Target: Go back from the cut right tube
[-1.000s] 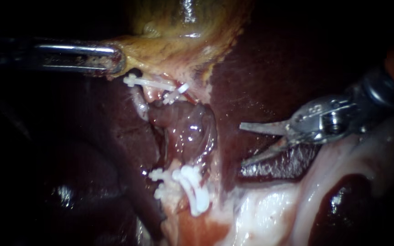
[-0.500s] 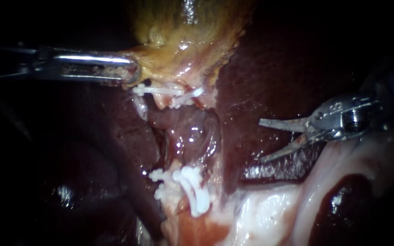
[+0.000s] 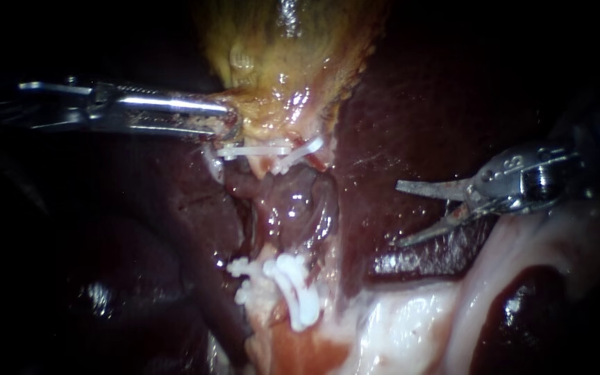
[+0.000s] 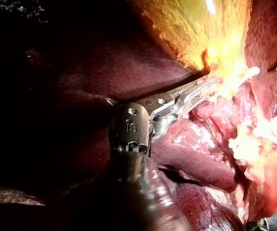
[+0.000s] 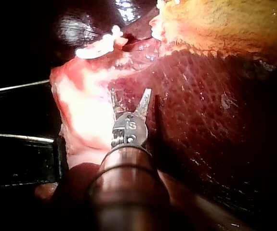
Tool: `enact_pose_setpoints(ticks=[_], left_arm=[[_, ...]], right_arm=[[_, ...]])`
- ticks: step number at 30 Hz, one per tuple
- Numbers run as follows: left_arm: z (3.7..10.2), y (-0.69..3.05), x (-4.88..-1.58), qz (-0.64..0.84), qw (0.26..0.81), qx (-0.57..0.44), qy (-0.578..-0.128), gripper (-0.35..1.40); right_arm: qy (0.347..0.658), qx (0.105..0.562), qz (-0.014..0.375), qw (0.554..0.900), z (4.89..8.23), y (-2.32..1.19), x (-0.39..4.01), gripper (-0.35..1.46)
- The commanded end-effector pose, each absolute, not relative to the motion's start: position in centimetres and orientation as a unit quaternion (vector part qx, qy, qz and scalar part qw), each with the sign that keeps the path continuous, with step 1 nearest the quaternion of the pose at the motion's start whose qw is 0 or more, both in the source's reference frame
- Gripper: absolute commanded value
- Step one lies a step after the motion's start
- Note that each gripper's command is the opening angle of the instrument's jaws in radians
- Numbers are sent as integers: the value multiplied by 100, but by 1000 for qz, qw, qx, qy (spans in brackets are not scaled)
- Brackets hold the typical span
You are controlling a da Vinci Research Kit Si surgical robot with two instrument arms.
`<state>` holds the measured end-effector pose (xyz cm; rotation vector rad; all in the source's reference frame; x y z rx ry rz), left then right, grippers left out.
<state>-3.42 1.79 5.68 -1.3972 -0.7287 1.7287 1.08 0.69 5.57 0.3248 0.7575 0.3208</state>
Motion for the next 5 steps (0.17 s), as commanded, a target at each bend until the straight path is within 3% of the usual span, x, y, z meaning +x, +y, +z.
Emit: enact_pose_setpoints(ticks=[1, 5], left_arm=[[568, 178, -342, 680, 391, -550, -287, -35], [566, 178, -340, 680, 389, -550, -289, -35]], right_arm=[[367, 157, 155, 904, 557, 70, 109, 145], [364, 195, 160, 896, 563, 75, 112, 145]])
